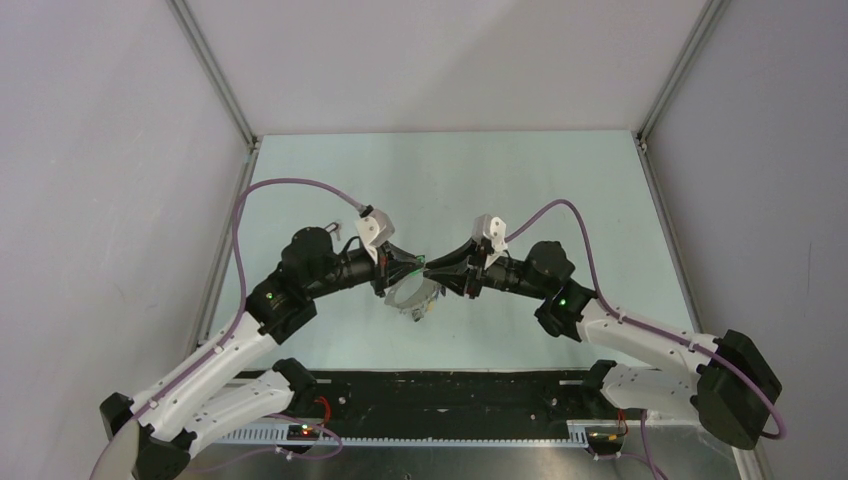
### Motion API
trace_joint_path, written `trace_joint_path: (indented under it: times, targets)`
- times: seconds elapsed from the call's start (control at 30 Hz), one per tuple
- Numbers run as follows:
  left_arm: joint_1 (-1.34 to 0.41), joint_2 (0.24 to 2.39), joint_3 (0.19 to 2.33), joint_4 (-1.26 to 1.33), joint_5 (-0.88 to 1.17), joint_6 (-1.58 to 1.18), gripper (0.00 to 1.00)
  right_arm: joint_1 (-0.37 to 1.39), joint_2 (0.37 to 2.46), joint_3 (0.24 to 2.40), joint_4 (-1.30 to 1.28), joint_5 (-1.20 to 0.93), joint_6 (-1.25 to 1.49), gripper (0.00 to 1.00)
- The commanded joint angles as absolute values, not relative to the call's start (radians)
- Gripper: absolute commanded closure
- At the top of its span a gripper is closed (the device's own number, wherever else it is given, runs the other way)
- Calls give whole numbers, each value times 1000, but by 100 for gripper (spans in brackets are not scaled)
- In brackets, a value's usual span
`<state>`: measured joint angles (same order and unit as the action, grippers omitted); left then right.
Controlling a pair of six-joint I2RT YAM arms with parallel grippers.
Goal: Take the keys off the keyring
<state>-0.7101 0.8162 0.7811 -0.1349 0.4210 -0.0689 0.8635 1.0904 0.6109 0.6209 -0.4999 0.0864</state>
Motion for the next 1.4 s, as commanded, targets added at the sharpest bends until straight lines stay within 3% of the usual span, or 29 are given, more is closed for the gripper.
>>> trace_joint_path:
  times: [0.0,0.57,0.77,0.87,1.0,1.17,1.37]
  targets:
    - [-706,794,793,-51,435,-60,100,862,1114,662,689,-527,96,75]
    - [-705,782,788,-37,435,-68,100,866,1143,696,642,-512,71,78]
    - [-705,782,788,-34,440,-71,100,886,1134,696,644,-494,39,89]
    - [-706,782,788,-34,439,-71,100,905,1124,696,636,-462,7,100]
    - [-704,779,786,-35,430,-71,100,938,1105,695,591,-421,-61,100]
    - [-705,775,784,-35,422,-68,100,960,1071,696,497,-365,-98,83]
    - [-705,775,784,-34,422,-68,100,984,1037,695,445,-321,-136,80]
